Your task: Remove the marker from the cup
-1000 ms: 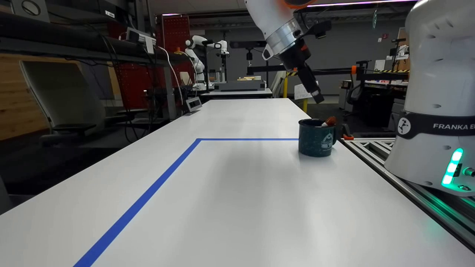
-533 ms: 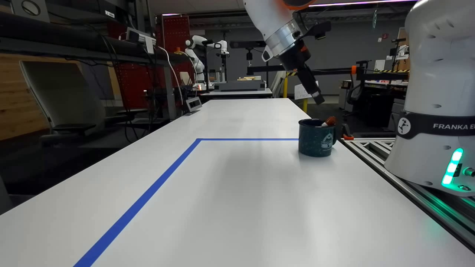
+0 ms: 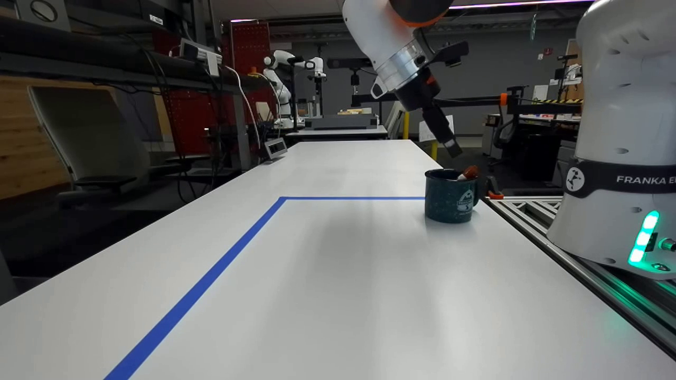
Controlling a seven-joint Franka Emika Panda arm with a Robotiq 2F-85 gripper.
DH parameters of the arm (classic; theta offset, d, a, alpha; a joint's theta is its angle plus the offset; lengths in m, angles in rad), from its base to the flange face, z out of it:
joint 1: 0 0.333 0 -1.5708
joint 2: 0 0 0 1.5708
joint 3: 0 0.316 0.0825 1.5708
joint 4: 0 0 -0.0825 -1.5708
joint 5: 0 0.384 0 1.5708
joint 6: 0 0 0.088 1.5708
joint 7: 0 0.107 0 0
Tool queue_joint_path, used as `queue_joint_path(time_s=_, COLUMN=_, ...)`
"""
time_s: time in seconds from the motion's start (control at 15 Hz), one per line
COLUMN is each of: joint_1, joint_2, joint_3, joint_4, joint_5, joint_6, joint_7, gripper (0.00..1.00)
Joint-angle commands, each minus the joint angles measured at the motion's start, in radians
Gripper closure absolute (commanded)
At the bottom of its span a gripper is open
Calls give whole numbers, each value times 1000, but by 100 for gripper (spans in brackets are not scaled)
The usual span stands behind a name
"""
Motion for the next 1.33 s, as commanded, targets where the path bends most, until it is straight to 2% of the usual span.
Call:
queue_joint_path(time_s=0.0, joint_1=8, joint_2=59, joint_3=-10, joint_4=6, joint_5=12, joint_6=58, joint_7=-29, gripper=0)
queue_joint_path(time_s=0.07, joint_1=8, joint_2=72, joint_3=-10, joint_4=7, joint_5=13, joint_6=71, joint_7=-31, gripper=0)
queue_joint_path(time_s=0.13, joint_1=9, joint_2=82, joint_3=-9, joint_4=7, joint_5=14, joint_6=82, joint_7=-34, gripper=14)
queue_joint_path(time_s=0.2, joint_1=9, joint_2=92, joint_3=-9, joint_4=8, joint_5=16, joint_6=91, joint_7=-37, gripper=19)
queue_joint_path(time_s=0.27, joint_1=10, joint_2=103, joint_3=-9, joint_4=8, joint_5=19, joint_6=99, joint_7=-43, gripper=33)
queue_joint_path(time_s=0.4, joint_1=11, joint_2=117, joint_3=-9, joint_4=8, joint_5=23, joint_6=104, joint_7=-53, gripper=35)
queue_joint_path(time_s=0.47, joint_1=11, joint_2=124, joint_3=-9, joint_4=8, joint_5=27, joint_6=106, joint_7=-58, gripper=40)
queue_joint_path(time_s=0.53, joint_1=12, joint_2=132, joint_3=-9, joint_4=8, joint_5=29, joint_6=106, joint_7=-62, gripper=35)
queue_joint_path(time_s=0.73, joint_1=13, joint_2=152, joint_3=-10, joint_4=7, joint_5=34, joint_6=108, joint_7=-81, gripper=32)
queue_joint_path(time_s=1.07, joint_1=12, joint_2=186, joint_3=-13, joint_4=9, joint_5=55, joint_6=134, joint_7=-121, gripper=42)
queue_joint_path(time_s=1.13, joint_1=12, joint_2=193, joint_3=-13, joint_4=10, joint_5=58, joint_6=138, joint_7=-126, gripper=47)
queue_joint_path(time_s=1.2, joint_1=12, joint_2=198, joint_3=-13, joint_4=11, joint_5=60, joint_6=143, joint_7=-133, gripper=45)
queue_joint_path(time_s=1.27, joint_1=12, joint_2=204, joint_3=-13, joint_4=12, joint_5=64, joint_6=148, joint_7=-139, gripper=51)
